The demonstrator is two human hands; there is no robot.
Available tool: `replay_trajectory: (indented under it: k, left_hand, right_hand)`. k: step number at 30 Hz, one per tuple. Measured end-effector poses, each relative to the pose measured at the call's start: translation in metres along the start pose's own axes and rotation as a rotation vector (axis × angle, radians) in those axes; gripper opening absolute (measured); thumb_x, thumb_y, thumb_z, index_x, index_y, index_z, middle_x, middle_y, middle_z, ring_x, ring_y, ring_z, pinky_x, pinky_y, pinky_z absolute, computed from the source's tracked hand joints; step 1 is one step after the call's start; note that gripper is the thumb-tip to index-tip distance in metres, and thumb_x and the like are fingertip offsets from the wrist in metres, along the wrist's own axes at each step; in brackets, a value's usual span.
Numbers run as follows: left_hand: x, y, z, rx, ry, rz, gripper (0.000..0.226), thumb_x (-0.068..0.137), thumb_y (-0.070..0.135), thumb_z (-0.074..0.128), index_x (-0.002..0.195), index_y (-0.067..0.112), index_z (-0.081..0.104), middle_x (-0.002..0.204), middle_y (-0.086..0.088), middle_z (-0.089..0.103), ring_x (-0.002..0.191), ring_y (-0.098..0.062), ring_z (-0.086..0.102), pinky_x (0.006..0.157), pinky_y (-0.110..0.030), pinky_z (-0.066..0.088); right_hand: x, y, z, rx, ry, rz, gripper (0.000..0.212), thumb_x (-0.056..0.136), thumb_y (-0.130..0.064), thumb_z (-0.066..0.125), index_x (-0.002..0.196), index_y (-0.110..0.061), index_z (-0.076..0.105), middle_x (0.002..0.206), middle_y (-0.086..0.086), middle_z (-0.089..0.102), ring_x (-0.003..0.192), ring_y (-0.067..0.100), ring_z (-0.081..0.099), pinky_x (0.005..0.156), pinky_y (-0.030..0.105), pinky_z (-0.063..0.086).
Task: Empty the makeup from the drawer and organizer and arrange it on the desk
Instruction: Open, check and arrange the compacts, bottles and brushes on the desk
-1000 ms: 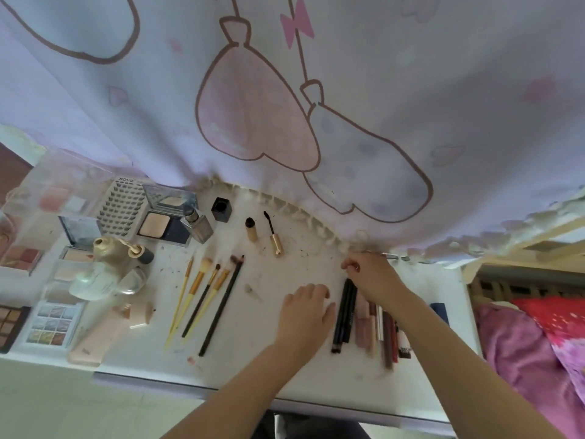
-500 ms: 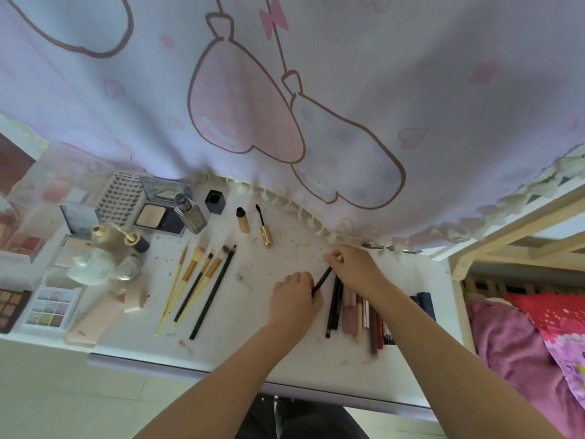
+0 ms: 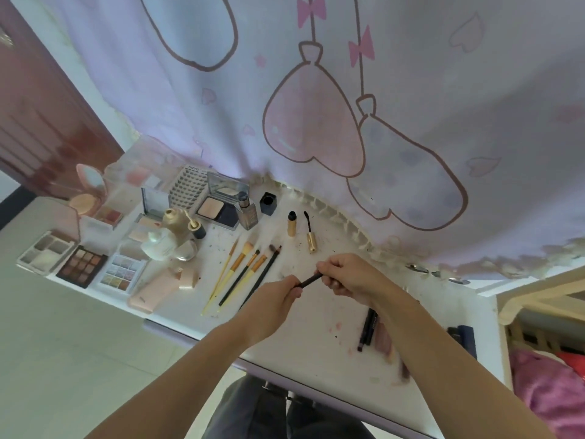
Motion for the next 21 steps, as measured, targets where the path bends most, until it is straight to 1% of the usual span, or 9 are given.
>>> replay_trajectory:
  k: [1, 2, 5, 7, 10, 13, 16, 18, 21]
  left_hand:
    - [-0.004, -0.008, -0.001, 0.009, -0.016, -0.013, 0.018, 0.102, 0.026, 0.032, 0.089, 0.022, 0.044, 0.065, 0.009, 0.045, 0.057, -0.009, 0.041, 0.057, -0.023, 0.032]
    - [-0.011, -0.022, -0.001, 0.004, -0.023, -0.050, 0.018, 0.102, 0.026, 0.032, 0.088, 0.022, 0.044, 0.065, 0.008, 0.046, 0.057, -0.010, 0.041, 0.058, -0.024, 0.033]
    - [-0.047, -0.065, -0.004, -0.095, 0.037, -0.209, 0.021, 0.101, 0.023, 0.036, 0.082, 0.027, 0.044, 0.064, 0.010, 0.046, 0.055, -0.003, 0.043, 0.058, -0.017, 0.034]
    - [-0.055, -0.068, 0.001, -0.165, 0.080, -0.236, 0.019, 0.100, 0.022, 0.037, 0.086, 0.028, 0.049, 0.067, 0.013, 0.049, 0.058, 0.002, 0.047, 0.060, -0.013, 0.036]
    - [-0.033, -0.048, 0.018, -0.213, 0.096, -0.244, 0.016, 0.101, 0.023, 0.034, 0.101, 0.023, 0.050, 0.072, 0.012, 0.052, 0.060, -0.001, 0.047, 0.058, -0.010, 0.038]
    - [-0.010, -0.050, 0.029, -0.219, 0.097, -0.311, 0.018, 0.101, 0.021, 0.032, 0.110, 0.017, 0.047, 0.080, 0.001, 0.060, 0.061, -0.008, 0.051, 0.056, -0.013, 0.040]
    - [0.005, -0.052, 0.035, -0.145, 0.090, -0.375, 0.021, 0.100, 0.024, 0.035, 0.116, 0.012, 0.043, 0.088, -0.004, 0.064, 0.071, -0.018, 0.060, 0.064, -0.029, 0.050]
    - [0.016, -0.045, 0.033, -0.026, 0.087, -0.381, 0.023, 0.100, 0.029, 0.036, 0.113, 0.011, 0.042, 0.083, -0.002, 0.060, 0.069, -0.021, 0.059, 0.059, -0.032, 0.048]
    - [0.033, -0.035, 0.036, 0.172, 0.052, -0.352, 0.025, 0.100, 0.036, 0.035, 0.092, 0.014, 0.045, 0.071, 0.002, 0.047, 0.065, -0.018, 0.051, 0.054, -0.029, 0.039]
  right_hand:
    - [0.001, 0.002, -0.002, 0.022, 0.017, 0.010, 0.022, 0.097, -0.014, 0.051, 0.078, -0.004, 0.059, 0.059, 0.003, 0.049, 0.042, 0.005, 0.037, 0.039, 0.013, 0.031]
    - [0.003, 0.004, -0.015, 0.063, 0.081, 0.018, 0.022, 0.097, -0.013, 0.051, 0.078, -0.004, 0.058, 0.060, 0.003, 0.048, 0.042, 0.005, 0.036, 0.038, 0.013, 0.030]
    - [-0.004, 0.000, -0.084, 0.140, 0.360, -0.018, 0.022, 0.096, -0.011, 0.051, 0.076, -0.004, 0.056, 0.063, 0.006, 0.047, 0.044, 0.008, 0.036, 0.035, 0.014, 0.030]
    - [-0.003, -0.003, -0.086, 0.096, 0.350, -0.042, 0.018, 0.096, -0.009, 0.051, 0.081, -0.005, 0.059, 0.067, 0.008, 0.054, 0.051, 0.011, 0.043, 0.040, 0.016, 0.036]
    - [0.009, 0.008, -0.036, -0.032, 0.229, -0.007, 0.009, 0.096, -0.008, 0.050, 0.093, -0.009, 0.059, 0.080, 0.005, 0.066, 0.065, 0.012, 0.055, 0.053, 0.021, 0.044]
    - [0.015, 0.014, -0.025, -0.007, 0.305, 0.003, 0.012, 0.095, -0.007, 0.047, 0.101, -0.012, 0.055, 0.091, 0.004, 0.069, 0.072, 0.013, 0.059, 0.059, 0.024, 0.047]
    - [0.015, 0.023, -0.034, 0.063, 0.363, 0.028, 0.021, 0.095, -0.007, 0.044, 0.111, -0.015, 0.055, 0.096, 0.002, 0.069, 0.078, 0.014, 0.061, 0.064, 0.026, 0.050]
    - [0.015, 0.027, -0.033, 0.063, 0.366, 0.050, 0.020, 0.097, -0.010, 0.044, 0.113, -0.014, 0.056, 0.097, 0.000, 0.070, 0.080, 0.015, 0.062, 0.064, 0.026, 0.051]
    - [0.017, 0.034, -0.030, 0.027, 0.373, 0.093, 0.016, 0.099, -0.016, 0.041, 0.110, -0.014, 0.053, 0.095, -0.004, 0.071, 0.084, 0.015, 0.063, 0.065, 0.027, 0.049]
Point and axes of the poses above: each hand's wrist, its own x-axis towards the middle knuckle, its own z-axis out of the palm, y = z × x, the point moved 9 cm from there along x, towards the middle knuckle
